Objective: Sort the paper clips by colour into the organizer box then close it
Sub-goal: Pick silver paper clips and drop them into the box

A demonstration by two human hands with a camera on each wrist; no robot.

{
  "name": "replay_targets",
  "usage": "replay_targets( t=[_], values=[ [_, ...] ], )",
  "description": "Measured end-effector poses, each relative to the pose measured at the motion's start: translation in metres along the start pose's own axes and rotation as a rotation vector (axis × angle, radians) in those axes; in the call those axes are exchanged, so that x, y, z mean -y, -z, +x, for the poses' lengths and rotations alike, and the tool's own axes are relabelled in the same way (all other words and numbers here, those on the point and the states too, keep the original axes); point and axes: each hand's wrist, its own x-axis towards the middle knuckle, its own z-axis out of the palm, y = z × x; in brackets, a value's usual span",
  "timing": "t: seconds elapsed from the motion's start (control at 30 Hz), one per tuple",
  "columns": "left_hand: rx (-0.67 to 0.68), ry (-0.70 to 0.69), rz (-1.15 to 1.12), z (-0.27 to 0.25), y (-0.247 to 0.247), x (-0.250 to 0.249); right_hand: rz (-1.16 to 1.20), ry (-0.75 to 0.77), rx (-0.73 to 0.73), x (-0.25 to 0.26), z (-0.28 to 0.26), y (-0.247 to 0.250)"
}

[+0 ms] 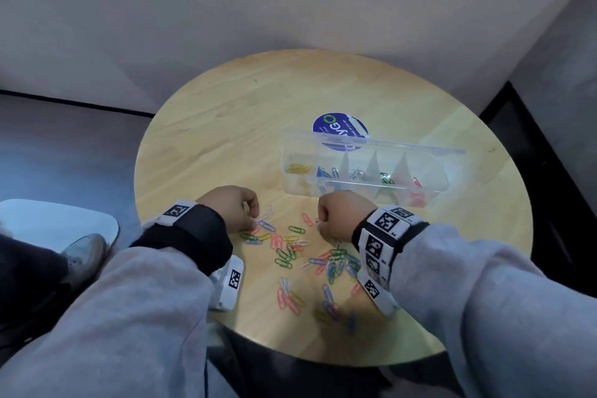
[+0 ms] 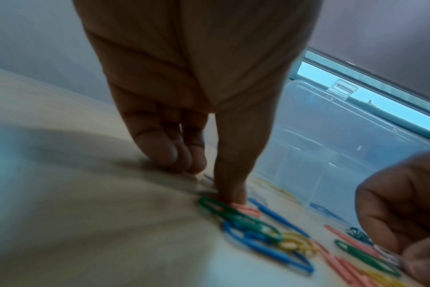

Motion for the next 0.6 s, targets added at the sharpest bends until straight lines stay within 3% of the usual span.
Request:
replay_targets(
  t=[0.23,0.4,0.53,0.6],
  values=[
    [-0.011,0.004,0.01,0.0,-0.005,-0.001,0.087,-0.004,0.03,-0.004,-0.009,0.0],
    [0.031,-0.018,-0.001,-0.005,-0.002,0.0,0.44,-0.086,0.012,-0.017,-0.017,0.002],
    [-0.055,-0.029,-0.211,-0.006,0.004,0.0,0.728,-0.143,0.003,-0.029,-0.019,0.002],
    [-0.037,-0.017,-0.539,-0.006,0.007,-0.004,0.861,-0.163,0.039,-0.03,-0.019,0.001]
  ],
)
